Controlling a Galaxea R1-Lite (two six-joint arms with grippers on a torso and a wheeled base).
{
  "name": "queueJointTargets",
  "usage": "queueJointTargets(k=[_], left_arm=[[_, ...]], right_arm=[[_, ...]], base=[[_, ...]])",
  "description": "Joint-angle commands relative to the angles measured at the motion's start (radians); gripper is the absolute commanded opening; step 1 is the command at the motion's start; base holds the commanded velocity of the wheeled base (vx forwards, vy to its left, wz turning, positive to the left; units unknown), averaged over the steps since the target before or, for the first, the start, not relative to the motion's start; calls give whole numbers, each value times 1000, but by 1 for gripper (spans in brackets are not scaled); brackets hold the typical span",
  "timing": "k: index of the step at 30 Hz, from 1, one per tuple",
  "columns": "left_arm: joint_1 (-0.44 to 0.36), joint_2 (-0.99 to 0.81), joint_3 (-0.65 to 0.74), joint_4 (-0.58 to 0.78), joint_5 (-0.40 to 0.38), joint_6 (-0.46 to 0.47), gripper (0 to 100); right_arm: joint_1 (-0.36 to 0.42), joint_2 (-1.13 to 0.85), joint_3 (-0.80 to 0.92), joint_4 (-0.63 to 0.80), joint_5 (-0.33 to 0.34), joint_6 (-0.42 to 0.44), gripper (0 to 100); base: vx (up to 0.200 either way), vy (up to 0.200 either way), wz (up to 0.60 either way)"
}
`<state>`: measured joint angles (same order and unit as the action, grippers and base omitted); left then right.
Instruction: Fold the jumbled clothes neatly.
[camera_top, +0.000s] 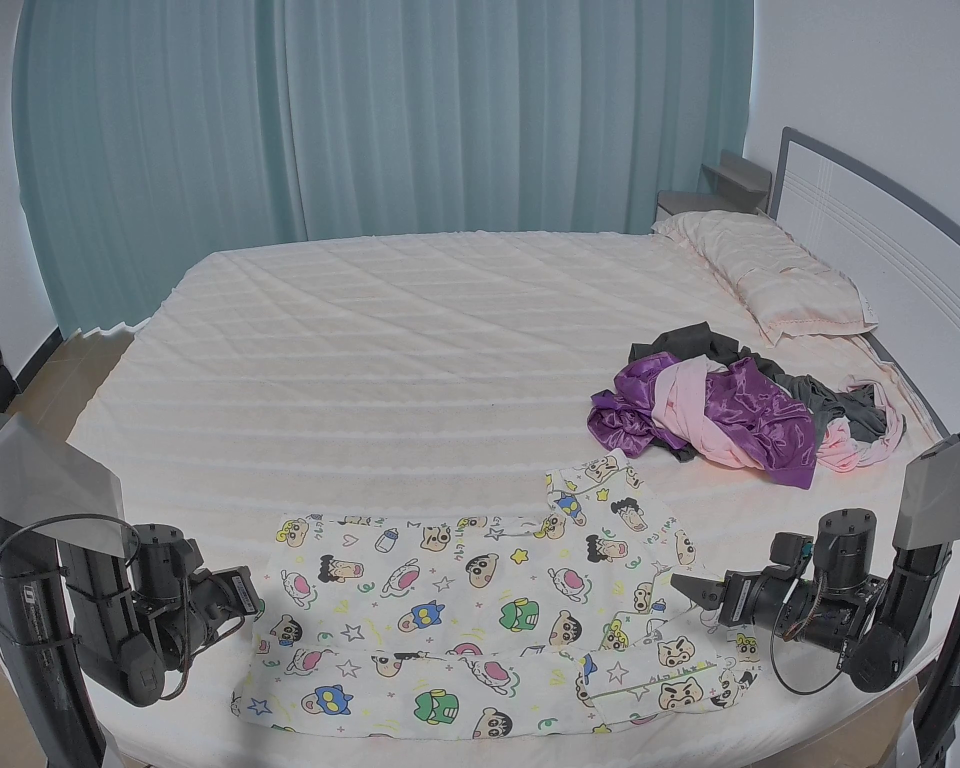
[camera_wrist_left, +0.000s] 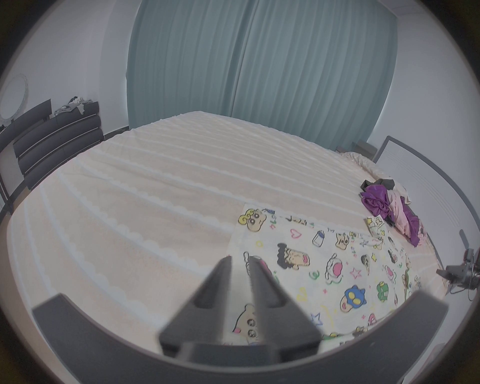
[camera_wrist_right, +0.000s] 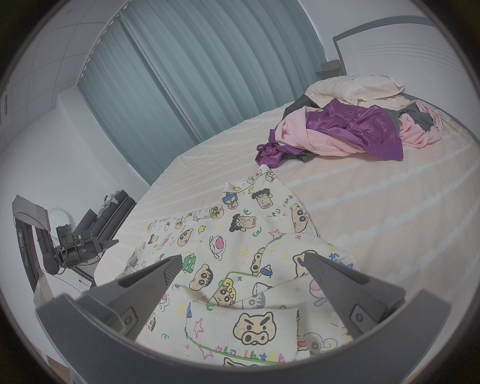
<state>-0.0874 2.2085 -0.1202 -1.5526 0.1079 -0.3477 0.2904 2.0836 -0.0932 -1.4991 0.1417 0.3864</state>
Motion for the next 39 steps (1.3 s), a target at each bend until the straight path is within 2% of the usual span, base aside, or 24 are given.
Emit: queueJointTargets(k=[1, 4, 5, 8, 9, 10, 12, 16, 20, 21, 39], left_arm=[[5, 2, -65, -18, -2, -11, 100], [2, 26, -157, -12, -2, -77, 100], [2, 30, -162, -11, -2, -80, 100], [6, 71, -312, 60, -13, -85, 100], [6, 71, -312, 60, -13, -85, 100], [9, 69, -398, 172, -19, -85, 100], [12, 68, -475, 299, -45, -85, 100], [15, 82, -584, 433, -148, -48, 100], [14, 163, -648, 453, -158, 72, 100], [14, 178, -662, 454, -158, 78, 100], [12, 229, -682, 473, -163, 85, 100]], right_arm=[[-2, 4, 0, -1, 1, 0, 100], [-1, 4, 1, 0, 1, 5, 100], [-1, 6, 1, 0, 1, 5, 100], [3, 1, 4, -1, 1, 28, 100], [3, 1, 4, -1, 1, 28, 100], [7, 1, 9, 0, 1, 32, 100], [9, 3, 10, 0, 1, 34, 100], [10, 7, 13, 0, 1, 32, 100], [15, 7, 15, 0, -1, 34, 100], [16, 6, 16, -1, -1, 34, 100], [15, 0, 47, -1, -2, 35, 100]], base=[[0, 0, 0], [0, 0, 0], [0, 0, 0], [0, 0, 0], [0, 0, 0], [0, 0, 0], [0, 0, 0], [0, 0, 0], [0, 0, 0], [0, 0, 0], [0, 0, 0]])
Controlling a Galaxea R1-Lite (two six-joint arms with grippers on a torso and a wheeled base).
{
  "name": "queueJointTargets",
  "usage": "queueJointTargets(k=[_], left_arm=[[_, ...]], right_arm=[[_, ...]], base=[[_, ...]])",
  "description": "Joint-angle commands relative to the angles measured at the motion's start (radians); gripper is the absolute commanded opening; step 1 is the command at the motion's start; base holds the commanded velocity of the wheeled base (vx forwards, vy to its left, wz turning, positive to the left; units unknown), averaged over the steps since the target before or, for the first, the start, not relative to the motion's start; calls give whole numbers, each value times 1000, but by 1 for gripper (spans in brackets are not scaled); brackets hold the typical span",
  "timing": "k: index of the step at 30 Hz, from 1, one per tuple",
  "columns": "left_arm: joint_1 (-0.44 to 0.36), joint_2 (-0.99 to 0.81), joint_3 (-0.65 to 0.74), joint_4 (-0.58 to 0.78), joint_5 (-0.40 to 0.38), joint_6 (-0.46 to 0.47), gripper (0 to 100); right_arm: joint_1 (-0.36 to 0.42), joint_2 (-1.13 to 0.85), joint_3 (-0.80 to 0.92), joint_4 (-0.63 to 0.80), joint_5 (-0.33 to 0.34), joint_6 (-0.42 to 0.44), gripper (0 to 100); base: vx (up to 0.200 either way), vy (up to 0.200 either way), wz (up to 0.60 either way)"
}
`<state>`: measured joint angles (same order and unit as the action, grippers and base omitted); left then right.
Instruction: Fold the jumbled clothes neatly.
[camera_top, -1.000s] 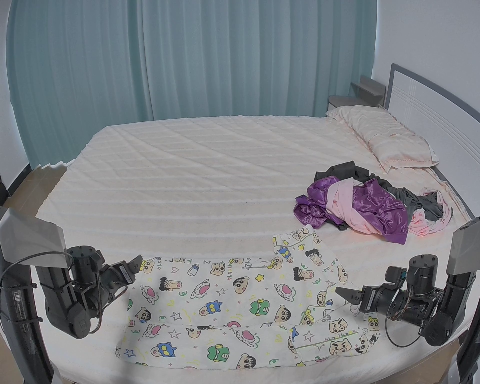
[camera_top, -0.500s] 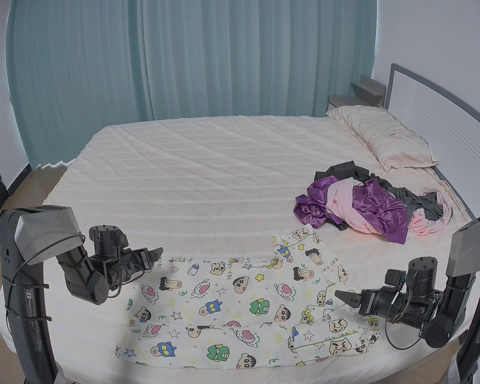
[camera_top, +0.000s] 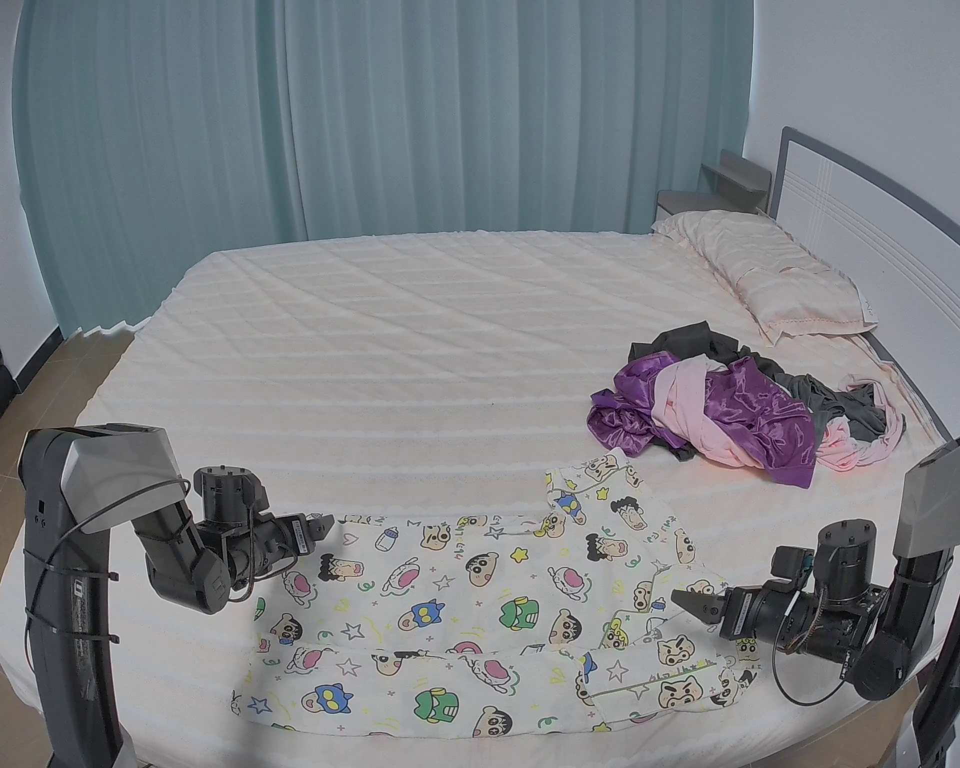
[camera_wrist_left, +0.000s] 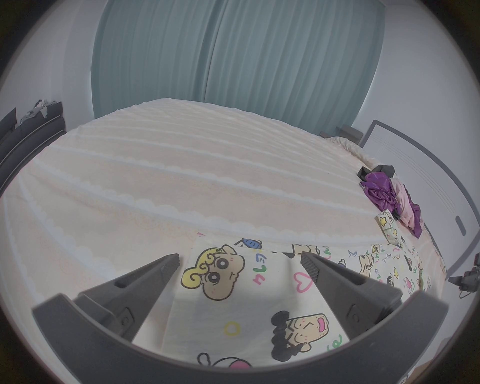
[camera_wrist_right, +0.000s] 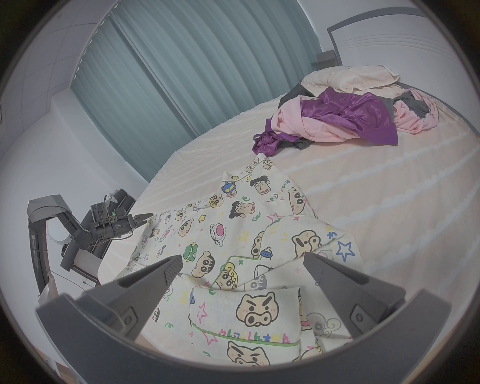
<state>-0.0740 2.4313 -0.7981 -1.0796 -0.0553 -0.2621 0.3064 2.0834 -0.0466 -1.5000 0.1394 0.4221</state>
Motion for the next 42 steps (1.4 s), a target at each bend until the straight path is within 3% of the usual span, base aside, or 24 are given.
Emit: queueJointTargets(k=[1, 13, 14, 23, 28, 34, 38, 42], left_arm=[[-3, 9, -7, 3, 0, 0, 100], [-3, 40, -30, 3, -3, 0, 100], [-3, 43, -36, -2, -3, 0, 0], [-3, 32, 7, -103, 9, -5, 0], [-3, -12, 50, -143, 34, -3, 0], [0, -37, 62, -178, 84, 3, 0], [0, -54, 77, -181, 92, 3, 0], [3, -60, 91, -192, 107, 6, 0]], right_arm=[[0, 1, 1, 0, 0, 0, 100], [-1, -3, -7, -2, 2, -2, 100], [-1, -6, -12, -2, 2, -2, 100], [-16, 46, -188, 66, -1, -2, 100], [-18, 70, -394, 274, -3, 0, 100], [-41, 124, -622, 485, -66, 3, 100], [-38, 208, -691, 503, -141, 32, 100], [-41, 256, -746, 509, -161, 32, 100]], base=[[0, 0, 0], [0, 0, 0], [0, 0, 0], [0, 0, 0], [0, 0, 0], [0, 0, 0], [0, 0, 0], [0, 0, 0]])
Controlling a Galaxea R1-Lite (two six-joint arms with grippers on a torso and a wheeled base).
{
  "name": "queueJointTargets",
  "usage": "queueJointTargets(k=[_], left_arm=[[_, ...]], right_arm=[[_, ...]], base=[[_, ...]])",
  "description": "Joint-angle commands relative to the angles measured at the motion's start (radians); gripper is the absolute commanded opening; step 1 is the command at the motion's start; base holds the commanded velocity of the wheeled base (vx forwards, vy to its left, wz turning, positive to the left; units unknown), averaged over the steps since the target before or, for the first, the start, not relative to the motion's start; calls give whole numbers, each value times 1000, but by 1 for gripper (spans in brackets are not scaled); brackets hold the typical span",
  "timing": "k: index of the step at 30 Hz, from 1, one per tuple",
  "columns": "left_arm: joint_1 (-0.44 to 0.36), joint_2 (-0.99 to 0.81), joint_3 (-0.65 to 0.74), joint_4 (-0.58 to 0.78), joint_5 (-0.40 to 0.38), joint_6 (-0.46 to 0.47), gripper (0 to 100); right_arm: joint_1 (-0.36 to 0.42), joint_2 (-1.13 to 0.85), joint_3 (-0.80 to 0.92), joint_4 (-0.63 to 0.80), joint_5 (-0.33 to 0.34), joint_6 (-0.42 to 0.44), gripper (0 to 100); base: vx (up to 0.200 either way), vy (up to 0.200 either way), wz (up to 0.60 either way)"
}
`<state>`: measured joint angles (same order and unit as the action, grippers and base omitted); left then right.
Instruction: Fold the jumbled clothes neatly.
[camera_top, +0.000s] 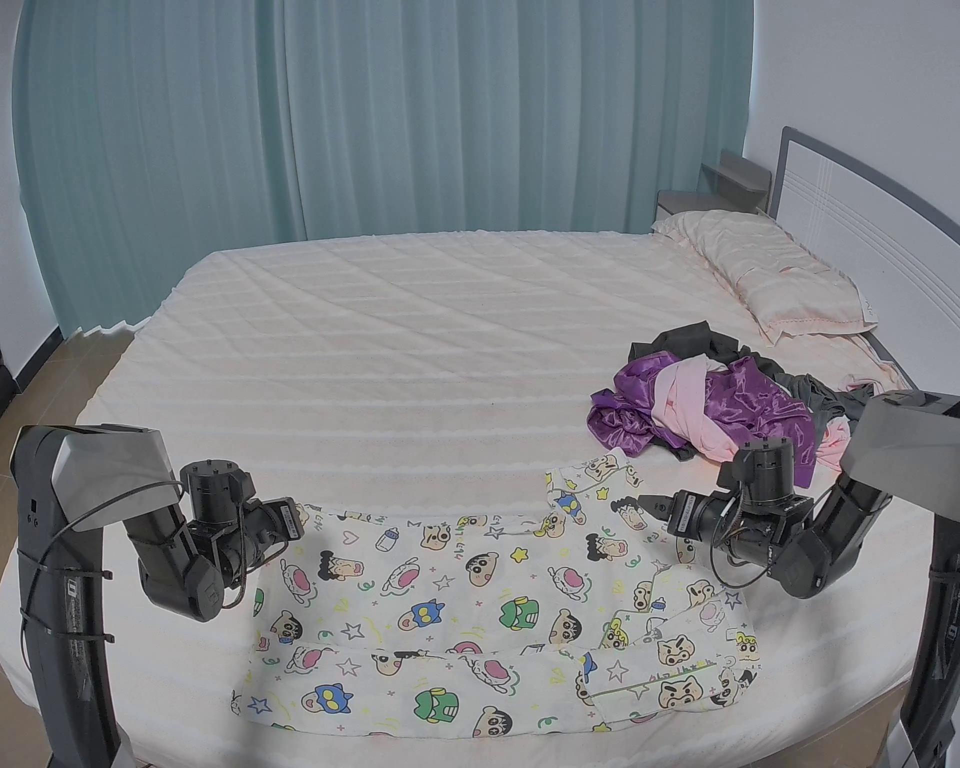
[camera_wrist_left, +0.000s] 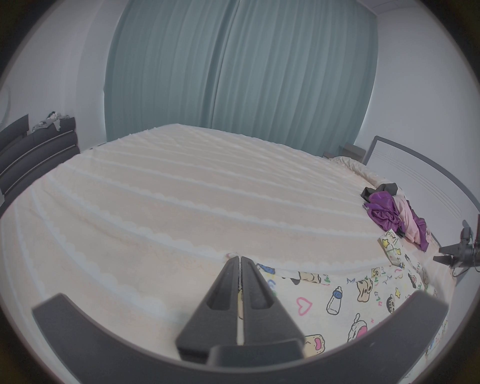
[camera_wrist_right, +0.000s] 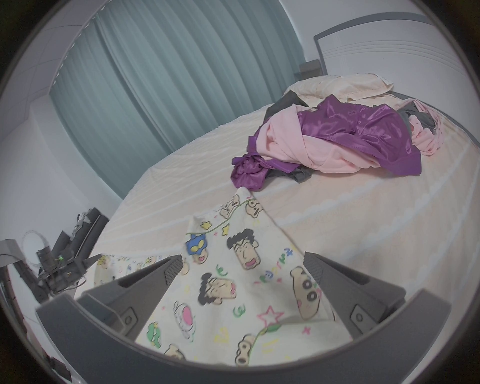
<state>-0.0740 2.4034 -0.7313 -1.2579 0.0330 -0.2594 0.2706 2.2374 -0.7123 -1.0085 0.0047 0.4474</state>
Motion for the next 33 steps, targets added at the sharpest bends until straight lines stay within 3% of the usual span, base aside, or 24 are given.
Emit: queueJointTargets(k=[1, 22, 31, 32, 33], left_arm=[[5, -36, 26, -29, 30, 5, 0], [51, -35, 78, -83, 45, 6, 0], [60, -27, -20, 48, 33, -3, 0], [60, -26, -39, 57, 31, -6, 100], [60, -23, -53, 60, 22, -11, 100]], right_arm=[[-4, 106, -91, 21, -28, 8, 100], [9, 220, -331, 126, -38, 10, 100], [13, 223, -325, 130, -41, 11, 100], [13, 222, -323, 130, -41, 10, 100], [13, 222, -323, 131, -41, 10, 100]], base=[[0, 0, 0], [0, 0, 0], [0, 0, 0], [0, 0, 0], [0, 0, 0]])
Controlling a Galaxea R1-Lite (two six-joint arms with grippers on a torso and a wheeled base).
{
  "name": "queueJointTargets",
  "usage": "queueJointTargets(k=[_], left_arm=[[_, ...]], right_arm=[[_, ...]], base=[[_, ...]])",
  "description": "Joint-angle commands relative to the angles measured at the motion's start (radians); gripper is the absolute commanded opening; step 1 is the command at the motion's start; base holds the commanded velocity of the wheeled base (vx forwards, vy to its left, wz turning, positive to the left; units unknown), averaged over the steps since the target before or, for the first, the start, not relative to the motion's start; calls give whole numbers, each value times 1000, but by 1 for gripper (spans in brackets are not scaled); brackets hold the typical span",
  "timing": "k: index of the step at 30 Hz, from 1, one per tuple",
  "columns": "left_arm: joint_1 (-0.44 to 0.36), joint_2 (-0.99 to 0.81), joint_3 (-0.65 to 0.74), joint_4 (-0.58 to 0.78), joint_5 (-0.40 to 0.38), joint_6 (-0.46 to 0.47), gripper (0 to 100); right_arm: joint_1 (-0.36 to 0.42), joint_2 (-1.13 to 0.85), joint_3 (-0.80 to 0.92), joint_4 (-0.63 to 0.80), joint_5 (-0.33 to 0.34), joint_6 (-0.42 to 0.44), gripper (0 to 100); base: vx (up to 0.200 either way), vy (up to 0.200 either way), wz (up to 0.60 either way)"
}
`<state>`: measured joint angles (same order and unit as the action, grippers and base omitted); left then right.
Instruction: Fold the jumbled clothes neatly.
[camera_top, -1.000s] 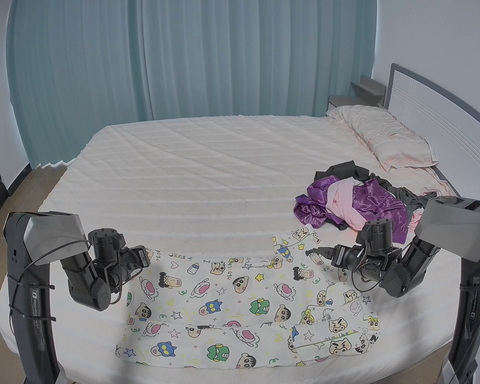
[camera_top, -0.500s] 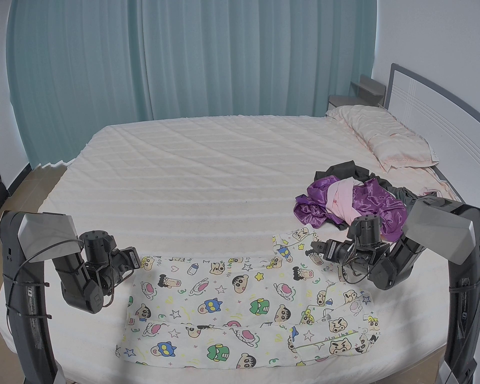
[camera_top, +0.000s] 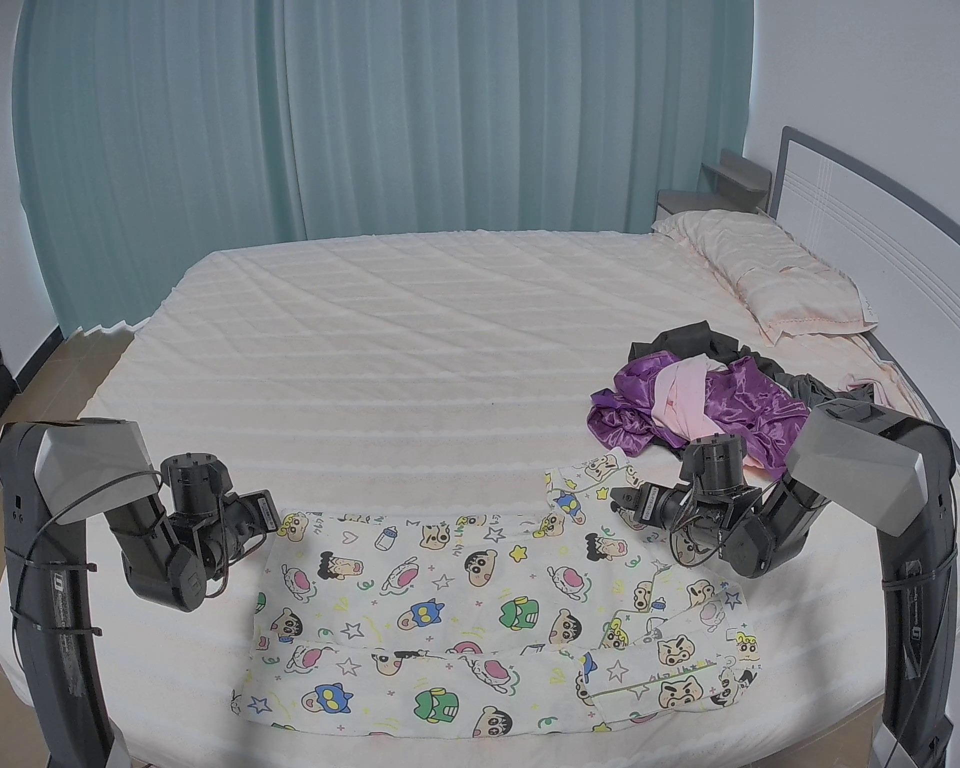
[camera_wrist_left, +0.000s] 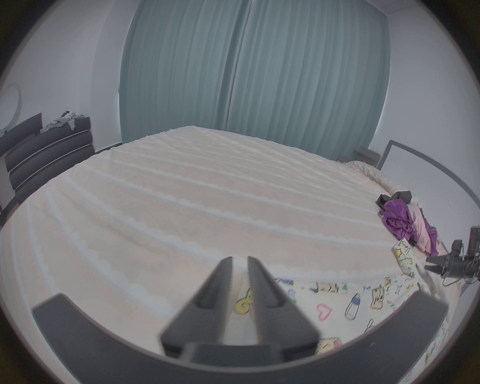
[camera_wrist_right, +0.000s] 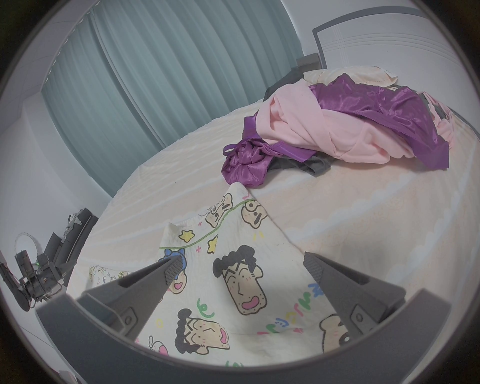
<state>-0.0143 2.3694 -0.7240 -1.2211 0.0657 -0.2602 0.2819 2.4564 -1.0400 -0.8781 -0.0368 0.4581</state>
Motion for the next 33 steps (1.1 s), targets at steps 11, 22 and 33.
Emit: queueJointTargets(k=[11, 22, 33], left_arm=[[13, 30, -156, 238, -195, -7, 100], [-9, 134, -209, 249, -250, -10, 100], [-19, 176, -279, 259, -244, -13, 0]], right_arm=[[0, 4, 8, 1, -2, -1, 100], [-4, 4, 9, 2, -8, -2, 100], [-9, 6, -3, 4, -8, -7, 100]], base=[[0, 0, 0], [0, 0, 0], [0, 0, 0]])
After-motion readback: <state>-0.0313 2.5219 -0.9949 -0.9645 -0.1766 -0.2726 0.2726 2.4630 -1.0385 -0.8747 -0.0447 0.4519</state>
